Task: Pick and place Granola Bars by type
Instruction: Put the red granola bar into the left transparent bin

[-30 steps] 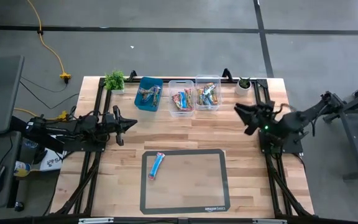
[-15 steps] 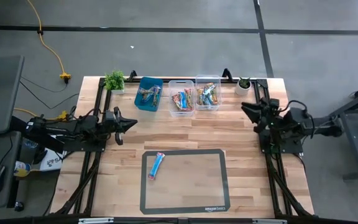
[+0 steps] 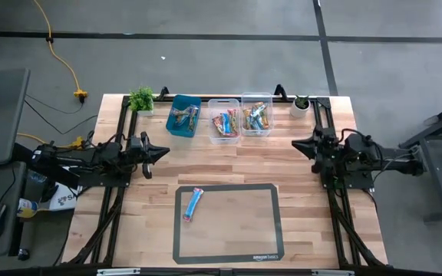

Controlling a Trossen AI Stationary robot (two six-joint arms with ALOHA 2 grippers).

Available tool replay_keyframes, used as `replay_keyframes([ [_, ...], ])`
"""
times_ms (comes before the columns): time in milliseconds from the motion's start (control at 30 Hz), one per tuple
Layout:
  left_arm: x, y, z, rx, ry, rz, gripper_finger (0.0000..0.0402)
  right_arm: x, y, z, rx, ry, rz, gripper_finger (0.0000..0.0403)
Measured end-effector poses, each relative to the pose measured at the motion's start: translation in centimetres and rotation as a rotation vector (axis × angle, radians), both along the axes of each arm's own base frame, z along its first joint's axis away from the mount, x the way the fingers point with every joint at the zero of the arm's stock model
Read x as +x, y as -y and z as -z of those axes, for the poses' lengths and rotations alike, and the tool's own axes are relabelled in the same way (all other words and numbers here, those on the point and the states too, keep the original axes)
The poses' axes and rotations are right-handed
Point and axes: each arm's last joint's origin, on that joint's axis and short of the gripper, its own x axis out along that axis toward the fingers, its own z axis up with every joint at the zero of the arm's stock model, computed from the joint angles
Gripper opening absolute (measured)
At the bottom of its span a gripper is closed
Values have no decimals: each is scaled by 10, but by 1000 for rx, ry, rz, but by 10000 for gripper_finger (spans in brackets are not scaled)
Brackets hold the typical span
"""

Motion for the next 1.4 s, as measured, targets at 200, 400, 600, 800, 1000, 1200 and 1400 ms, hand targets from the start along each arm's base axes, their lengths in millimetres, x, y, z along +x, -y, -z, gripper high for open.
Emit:
replay_keyframes([
  [200,0,0,0,0,-2,0,0,0,0,1,-35,-16,-11,10],
  [400,0,0,0,0,1,0,0,13,-2,23,-45,124,-65,3],
  [600,0,0,0,0,3,-1,0,17,-3,40,-69,266,-93,2],
  [800,0,0,0,-1,4,-4,0,18,-5,43,-71,240,-148,2],
  [1000,0,0,0,0,0,-3,0,20,-5,58,-20,92,-169,2],
  [1200,0,0,0,0,-1,-3,0,21,-5,66,-56,6,-174,2],
  [1400,0,0,-1,6,5,-10,0,20,-7,71,-80,-52,-232,1],
])
